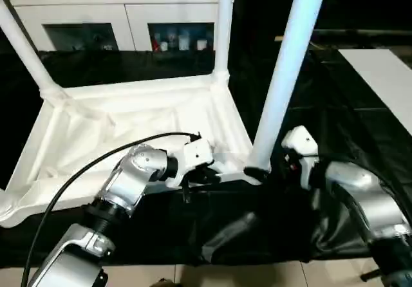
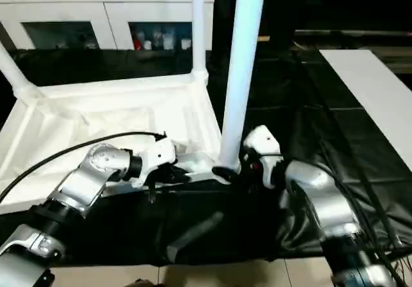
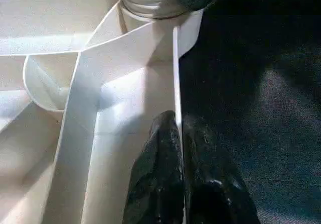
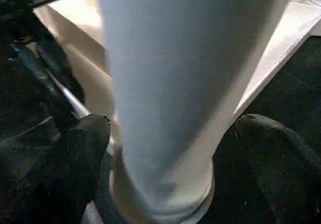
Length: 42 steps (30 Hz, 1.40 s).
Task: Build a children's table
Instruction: Rotate leg to tighten
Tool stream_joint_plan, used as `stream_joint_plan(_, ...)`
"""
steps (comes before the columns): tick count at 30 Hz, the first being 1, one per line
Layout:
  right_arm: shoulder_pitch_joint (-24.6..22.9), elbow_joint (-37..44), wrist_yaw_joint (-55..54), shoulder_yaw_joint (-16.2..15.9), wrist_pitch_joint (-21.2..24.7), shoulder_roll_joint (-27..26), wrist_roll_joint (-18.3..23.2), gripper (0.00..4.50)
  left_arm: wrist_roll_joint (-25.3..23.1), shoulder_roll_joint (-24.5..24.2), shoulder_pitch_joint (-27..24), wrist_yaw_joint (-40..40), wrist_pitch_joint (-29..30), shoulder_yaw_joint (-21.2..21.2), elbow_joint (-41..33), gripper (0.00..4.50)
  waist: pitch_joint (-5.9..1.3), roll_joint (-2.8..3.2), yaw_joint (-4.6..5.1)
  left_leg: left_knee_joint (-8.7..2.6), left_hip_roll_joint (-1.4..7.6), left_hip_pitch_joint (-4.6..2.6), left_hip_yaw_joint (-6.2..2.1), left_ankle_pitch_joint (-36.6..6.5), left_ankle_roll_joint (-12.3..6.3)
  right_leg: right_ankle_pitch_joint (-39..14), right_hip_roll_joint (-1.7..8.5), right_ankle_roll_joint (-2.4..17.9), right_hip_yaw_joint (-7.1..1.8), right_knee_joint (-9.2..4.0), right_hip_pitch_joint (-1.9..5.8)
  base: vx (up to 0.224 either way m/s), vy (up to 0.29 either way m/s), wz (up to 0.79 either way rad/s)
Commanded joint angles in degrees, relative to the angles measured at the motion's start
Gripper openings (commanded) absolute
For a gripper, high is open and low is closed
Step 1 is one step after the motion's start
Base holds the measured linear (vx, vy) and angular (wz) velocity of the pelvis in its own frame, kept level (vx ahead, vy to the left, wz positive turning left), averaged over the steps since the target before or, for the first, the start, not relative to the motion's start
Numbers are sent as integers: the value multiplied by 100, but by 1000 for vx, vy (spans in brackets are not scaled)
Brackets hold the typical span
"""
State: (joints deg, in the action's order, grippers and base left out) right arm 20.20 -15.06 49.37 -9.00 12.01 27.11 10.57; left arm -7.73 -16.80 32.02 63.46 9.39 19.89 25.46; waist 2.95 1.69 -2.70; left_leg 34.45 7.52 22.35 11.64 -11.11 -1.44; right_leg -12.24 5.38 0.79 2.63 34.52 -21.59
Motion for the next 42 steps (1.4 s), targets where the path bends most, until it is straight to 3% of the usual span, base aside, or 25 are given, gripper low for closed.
stream_joint_plan(1,88,-186,97,-53,-103,-5,-74,426,-83,-18,-104,91,-7,228,113,0,-360,-131,-8,-396,597,-140,-259,-560,-643,-146,455,1537,-240,-309,180,0,0,0)
stream_joint_plan(18,122,-582,200,23,-289,-172,-45,291,-36,-116,-87,103,-91,250,229,0,-356,-138,-6,-401,593,-136,-264,-785,-504,-348,455,1551,-246,-323,182,0,0,0)
stream_joint_plan(22,126,-789,-394,152,-325,-336,-229,276,-102,-70,-122,-68,-197,268,279,0,-342,-133,13,-423,592,-140,-270,-943,-418,-527,446,1526,-248,-341,170,0,0,0)
stream_joint_plan(23,171,-960,-1121,341,-260,-539,-352,276,-134,82,-105,-329,-206,237,339,0,-338,-132,19,-427,590,-139,-272,-990,-395,-600,449,1512,-251,-351,170,0,0,0)
stream_joint_plan(27,173,-1097,-2209,674,-114,-902,-443,272,-169,374,-38,-747,-278,195,497,0,-305,-137,105,-488,580,-179,-294,-1603,29,-1562,439,1276,-266,-449,104,0,0,0)
stream_joint_plan(29,45,-943,-3255,1007,141,-1462,-394,272,-236,746,128,-1233,-497,186,778,0,-313,-127,118,-513,586,-176,-320,-1725,142,-1681,436,1159,-266,-461,103,0,0,0)
stream_joint_plan(30,21,-905,-3437,1067,192,-1579,-371,272,-241,810,160,-1307,-546,184,826,0,-303,-127,129,-532,584,-194,-312,-1815,203,-1693,422,1110,-282,-481,53,0,0,0)
stream_joint_plan(31,11,-878,-3584,1106,211,-1669,-366,272,-239,846,183,-1335,-552,182,858,0,-314,-101,119,-532,573,-191,-328,-1861,255,-1709,435,1058,-275,-471,73,0,0,0)
stream_joint_plan(34,-72,-627,-4025,1118,178,-2127,-351,272,-311,911,284,-1412,-692,250,1013,0,-308,-123,120,-541,567,-190,-316,-1981,286,-1793,444,948,-297,-501,40,0,0,0)
stream_joint_plan(39,-155,-439,-4053,948,-25,-2286,-436,272,-361,882,315,-1438,-781,255,1121,0,-297,-106,111,-557,574,-194,-319,-2069,298,-1841,439,876,-298,-516,15,0,0,0)
stream_joint_plan(40,-213,-350,-4013,984,-90,-2274,-372,328,-378,851,305,-1434,-840,250,1147,0,-298,-113,105,-559,578,-193,-320,-2065,291,-1819,447,862,-302,-517,18,0,0,0)
stream_joint_plan(42,-255,-240,-4103,1063,-88,-2294,-365,342,-403,850,317,-1448,-894,229,1218,0,-297,-113,93,-556,576,-210,-304,-2035,270,-1732,438,873,-311,-522,2,0,0,0)
